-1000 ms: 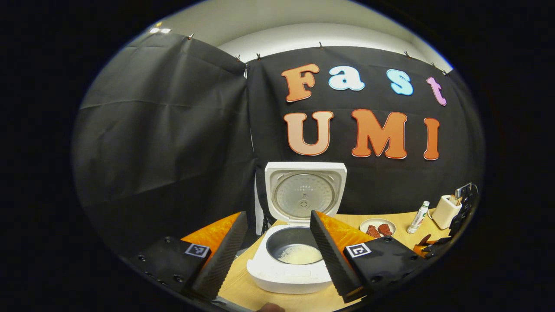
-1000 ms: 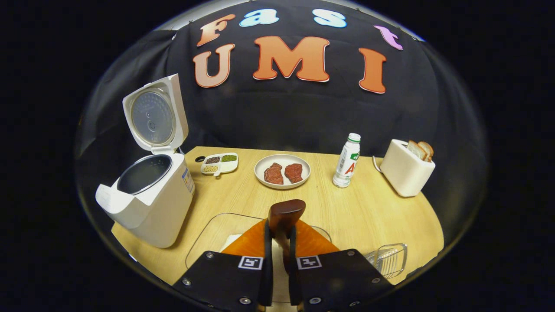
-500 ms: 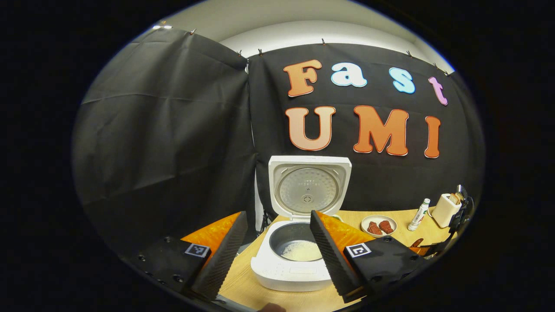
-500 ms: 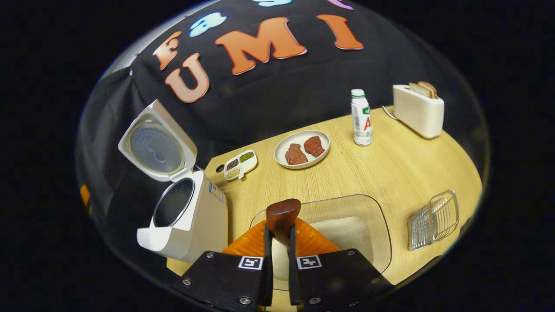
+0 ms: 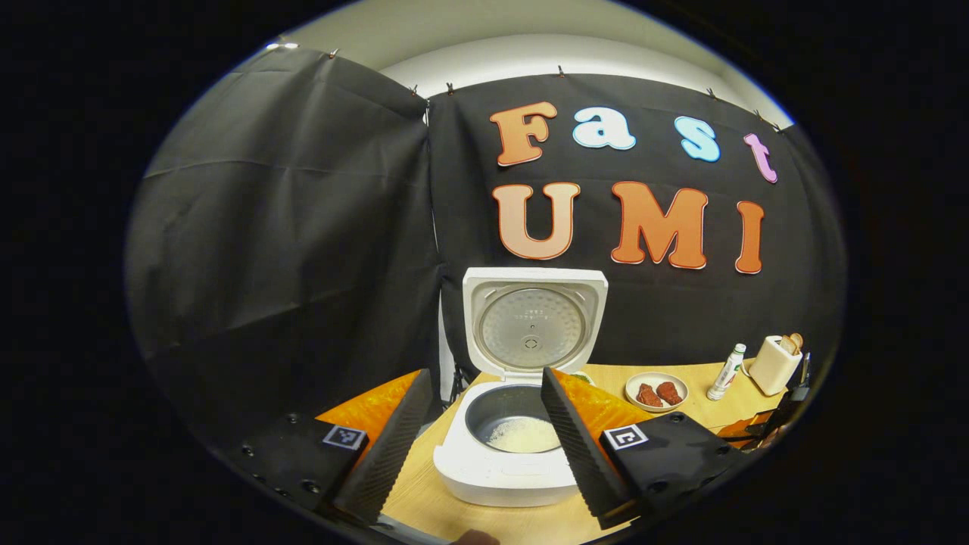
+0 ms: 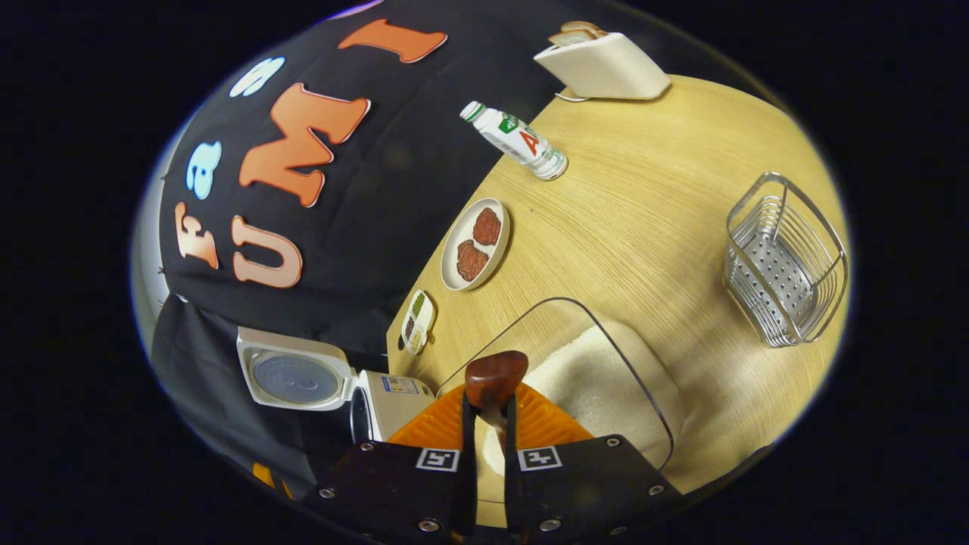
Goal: Close the left gripper, press the button to open the rice cooker; take a wooden spoon from the chopstick holder with the right hand, scoop a spoonful of rice and pour it into the rice cooker, then put the wooden spoon back into the chopstick holder.
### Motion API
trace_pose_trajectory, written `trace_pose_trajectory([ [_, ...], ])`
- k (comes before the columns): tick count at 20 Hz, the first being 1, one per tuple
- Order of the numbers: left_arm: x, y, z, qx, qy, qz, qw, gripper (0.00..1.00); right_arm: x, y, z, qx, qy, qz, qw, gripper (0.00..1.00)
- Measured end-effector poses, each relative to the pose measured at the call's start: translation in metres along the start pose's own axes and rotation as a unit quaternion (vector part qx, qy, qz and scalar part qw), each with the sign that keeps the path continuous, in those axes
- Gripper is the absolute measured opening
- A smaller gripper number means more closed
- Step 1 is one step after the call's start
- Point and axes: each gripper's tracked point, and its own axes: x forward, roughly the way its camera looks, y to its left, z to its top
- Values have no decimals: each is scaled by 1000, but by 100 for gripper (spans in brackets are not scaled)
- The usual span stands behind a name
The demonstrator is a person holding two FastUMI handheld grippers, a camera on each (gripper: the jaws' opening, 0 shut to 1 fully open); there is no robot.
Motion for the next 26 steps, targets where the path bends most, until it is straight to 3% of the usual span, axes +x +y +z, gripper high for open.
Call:
trace_pose_trajectory([
  [7,-2,-13,7,6,-9,-5,1000,98,-25,-5,38,81,-18,81,993,14],
  [10,0,-23,6,4,-5,-10,1000,98,-35,-6,51,143,-20,121,982,14],
  [14,1,-27,8,-5,-9,-9,1000,98,-37,3,60,194,-27,139,971,14],
  [20,5,-4,-4,-44,-4,16,999,98,-30,98,45,175,0,186,967,13],
  [26,0,39,-33,-60,15,44,997,98,17,212,-10,84,45,204,974,14],
])
